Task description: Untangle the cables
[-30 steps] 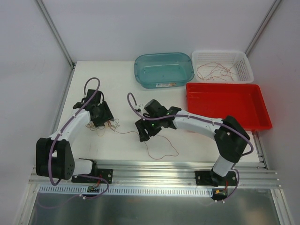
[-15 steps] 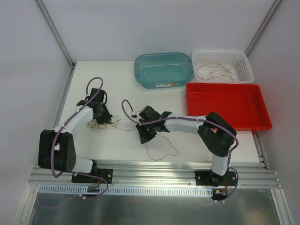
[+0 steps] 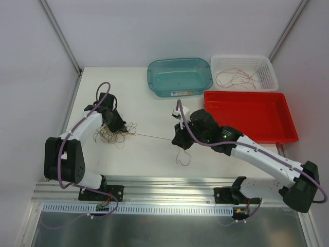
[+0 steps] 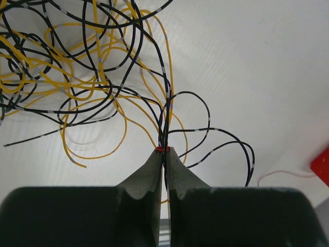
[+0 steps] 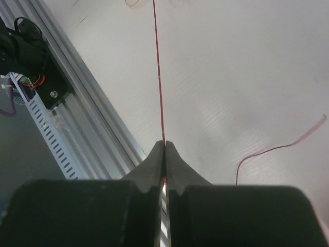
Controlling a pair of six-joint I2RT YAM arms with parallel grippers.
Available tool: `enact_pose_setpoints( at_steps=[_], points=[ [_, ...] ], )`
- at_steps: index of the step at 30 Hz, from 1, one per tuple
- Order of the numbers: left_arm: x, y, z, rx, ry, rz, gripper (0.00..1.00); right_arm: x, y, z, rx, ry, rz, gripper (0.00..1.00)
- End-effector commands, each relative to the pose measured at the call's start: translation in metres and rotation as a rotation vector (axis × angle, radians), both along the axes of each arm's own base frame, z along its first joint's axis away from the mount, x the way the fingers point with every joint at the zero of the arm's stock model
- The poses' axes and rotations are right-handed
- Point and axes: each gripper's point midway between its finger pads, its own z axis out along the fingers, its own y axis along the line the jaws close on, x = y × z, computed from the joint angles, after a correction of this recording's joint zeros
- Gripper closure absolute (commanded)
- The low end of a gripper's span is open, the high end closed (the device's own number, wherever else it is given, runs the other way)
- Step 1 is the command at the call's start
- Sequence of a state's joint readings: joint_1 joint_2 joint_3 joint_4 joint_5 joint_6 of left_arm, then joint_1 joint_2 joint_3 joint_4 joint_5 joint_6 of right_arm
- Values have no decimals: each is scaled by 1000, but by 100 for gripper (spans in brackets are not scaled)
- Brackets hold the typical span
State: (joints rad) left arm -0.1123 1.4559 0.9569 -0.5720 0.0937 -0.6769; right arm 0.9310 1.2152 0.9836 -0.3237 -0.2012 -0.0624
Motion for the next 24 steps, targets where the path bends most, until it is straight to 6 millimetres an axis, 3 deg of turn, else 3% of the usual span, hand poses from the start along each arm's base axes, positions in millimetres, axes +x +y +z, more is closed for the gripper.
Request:
enact_pose_setpoints(
  at_steps=[1,8,11,17,20,24],
  points=[
    [30,57,4,180,-73,153,96,-26,-69,-2,-174,28,-23,99],
    [34,60,2,169,-62,184,77,-34,-95,76,-47,-129,-27,99],
    [33,59,-4,162,-43,185,72,-39,-100,96,-11,-161,-21,99],
    [27,63,-25,195,22,180,74,-38,-111,111,8,-211,-61,99],
    [24,71,-35,228,55,181,80,-39,-122,131,45,-263,-92,99],
    [27,88,-45,248,94,210,96,-46,-137,167,109,-336,-115,99]
  ],
)
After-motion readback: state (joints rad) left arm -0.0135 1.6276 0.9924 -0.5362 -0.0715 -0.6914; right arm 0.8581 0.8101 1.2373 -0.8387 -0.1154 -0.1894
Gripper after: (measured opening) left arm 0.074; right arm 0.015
